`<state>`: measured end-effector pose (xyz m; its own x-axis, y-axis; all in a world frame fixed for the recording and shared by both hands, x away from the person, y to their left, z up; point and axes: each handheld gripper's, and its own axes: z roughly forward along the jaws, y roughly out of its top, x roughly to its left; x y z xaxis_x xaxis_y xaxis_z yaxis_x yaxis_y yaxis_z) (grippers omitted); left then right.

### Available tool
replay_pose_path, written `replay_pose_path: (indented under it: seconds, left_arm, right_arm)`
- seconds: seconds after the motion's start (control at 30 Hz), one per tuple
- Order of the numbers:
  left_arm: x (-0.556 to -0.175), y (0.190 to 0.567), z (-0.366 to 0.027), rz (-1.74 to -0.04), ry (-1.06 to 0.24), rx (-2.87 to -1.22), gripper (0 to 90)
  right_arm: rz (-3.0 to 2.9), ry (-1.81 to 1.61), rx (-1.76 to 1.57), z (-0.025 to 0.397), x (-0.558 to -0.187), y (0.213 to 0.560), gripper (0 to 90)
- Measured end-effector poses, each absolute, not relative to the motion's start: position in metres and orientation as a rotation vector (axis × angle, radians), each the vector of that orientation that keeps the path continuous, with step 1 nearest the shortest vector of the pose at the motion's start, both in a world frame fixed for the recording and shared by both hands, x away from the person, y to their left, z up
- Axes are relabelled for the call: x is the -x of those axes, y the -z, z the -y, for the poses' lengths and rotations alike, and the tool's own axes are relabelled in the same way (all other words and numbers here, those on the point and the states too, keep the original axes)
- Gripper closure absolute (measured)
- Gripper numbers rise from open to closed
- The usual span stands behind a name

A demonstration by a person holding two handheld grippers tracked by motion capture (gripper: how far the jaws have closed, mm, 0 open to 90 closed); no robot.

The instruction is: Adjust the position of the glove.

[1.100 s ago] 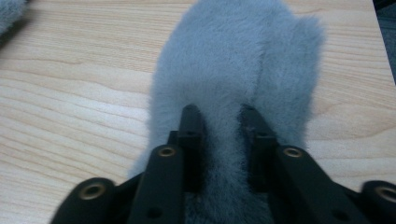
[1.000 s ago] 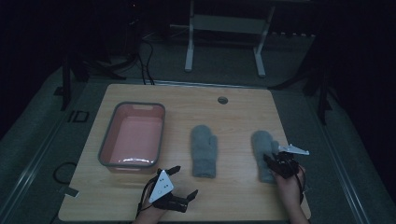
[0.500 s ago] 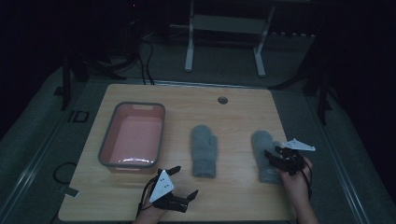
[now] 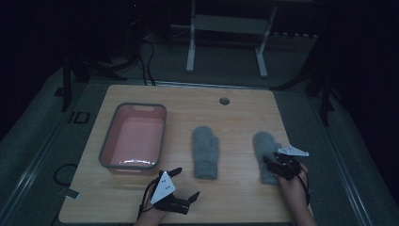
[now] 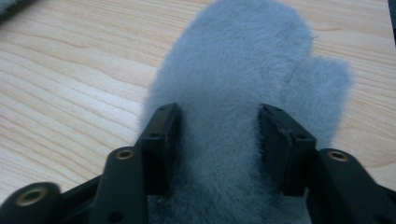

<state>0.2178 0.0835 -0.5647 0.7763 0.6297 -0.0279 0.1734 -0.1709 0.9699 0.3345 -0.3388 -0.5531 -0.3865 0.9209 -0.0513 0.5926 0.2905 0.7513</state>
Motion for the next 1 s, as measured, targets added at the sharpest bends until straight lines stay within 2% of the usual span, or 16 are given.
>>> replay_pose_path:
  seconds: [0.03,0.13,0.3,0.6,1.0]
  left_arm:
    - [-0.218,0.565,-0.084,-0.634,-0.454,-1.726,1.5]
    - [-0.218,0.565,-0.084,-0.635,-0.455,-1.726,1.5]
    - [-0.218,0.565,-0.083,-0.635,-0.453,-1.730,1.5]
    - [-0.219,0.565,-0.084,-0.639,-0.458,-1.728,1.5]
    - [-0.219,0.564,-0.085,-0.638,-0.466,-1.729,1.5]
  right_arm:
    - [-2.072,-0.901,-1.367,0.337,-0.334,0.554,59.2]
    - [-2.067,-0.896,-1.366,0.334,-0.332,0.554,68.4]
    - [-2.051,-0.876,-1.415,0.331,-0.333,0.551,77.1]
    - [-1.985,-0.942,-1.472,0.330,-0.331,0.527,79.0]
    - [-1.905,-0.982,-1.457,0.308,-0.328,0.487,79.0]
